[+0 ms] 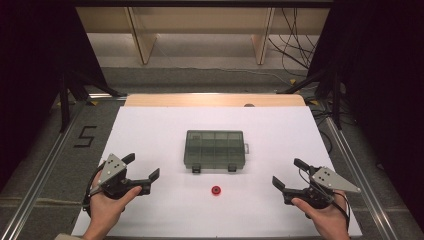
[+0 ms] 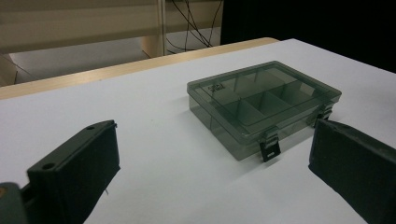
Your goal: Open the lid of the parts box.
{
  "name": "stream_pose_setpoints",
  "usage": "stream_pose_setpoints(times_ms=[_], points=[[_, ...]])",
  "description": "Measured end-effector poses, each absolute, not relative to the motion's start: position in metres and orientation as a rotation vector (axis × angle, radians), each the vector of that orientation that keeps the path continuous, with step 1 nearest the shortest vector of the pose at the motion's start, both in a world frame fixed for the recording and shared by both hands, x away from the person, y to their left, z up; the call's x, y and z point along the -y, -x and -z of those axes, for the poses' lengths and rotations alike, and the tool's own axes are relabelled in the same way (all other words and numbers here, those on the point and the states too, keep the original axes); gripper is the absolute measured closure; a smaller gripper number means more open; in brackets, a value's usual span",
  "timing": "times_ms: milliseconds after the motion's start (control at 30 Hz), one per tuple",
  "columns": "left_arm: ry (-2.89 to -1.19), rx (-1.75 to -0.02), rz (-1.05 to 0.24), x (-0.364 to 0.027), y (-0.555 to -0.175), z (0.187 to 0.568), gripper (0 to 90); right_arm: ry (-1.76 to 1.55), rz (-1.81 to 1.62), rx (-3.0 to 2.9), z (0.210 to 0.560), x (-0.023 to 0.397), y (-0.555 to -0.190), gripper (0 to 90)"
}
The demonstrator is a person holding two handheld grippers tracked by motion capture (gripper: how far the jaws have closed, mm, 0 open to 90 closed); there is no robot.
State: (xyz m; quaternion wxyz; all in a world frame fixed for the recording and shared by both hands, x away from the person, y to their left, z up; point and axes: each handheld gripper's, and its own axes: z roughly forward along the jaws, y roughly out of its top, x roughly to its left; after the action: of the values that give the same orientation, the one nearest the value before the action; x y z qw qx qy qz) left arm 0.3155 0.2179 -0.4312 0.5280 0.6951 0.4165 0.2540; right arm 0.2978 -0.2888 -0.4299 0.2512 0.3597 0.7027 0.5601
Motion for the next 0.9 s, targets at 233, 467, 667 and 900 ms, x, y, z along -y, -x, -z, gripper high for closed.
stream_pose_setpoints(times_ms=[233,467,667,900], points=[[-1.669,-0.985,-0.606,-0.214,-0.316,0.430,11.9,-0.978,-1.501,-1.915,0.431,0.291,-0.300,8.9],[-1.687,-1.005,-0.597,-0.207,-0.308,0.423,50.5,-0.957,-1.472,-1.925,0.430,0.284,-0.302,25.7],[-1.800,-0.999,-0.561,-0.188,-0.319,0.423,82.5,-0.918,-1.439,-1.976,0.429,0.277,-0.310,60.9],[-1.952,-0.993,-0.458,-0.165,-0.344,0.437,90.0,-0.933,-1.381,-2.065,0.433,0.265,-0.330,89.7]])
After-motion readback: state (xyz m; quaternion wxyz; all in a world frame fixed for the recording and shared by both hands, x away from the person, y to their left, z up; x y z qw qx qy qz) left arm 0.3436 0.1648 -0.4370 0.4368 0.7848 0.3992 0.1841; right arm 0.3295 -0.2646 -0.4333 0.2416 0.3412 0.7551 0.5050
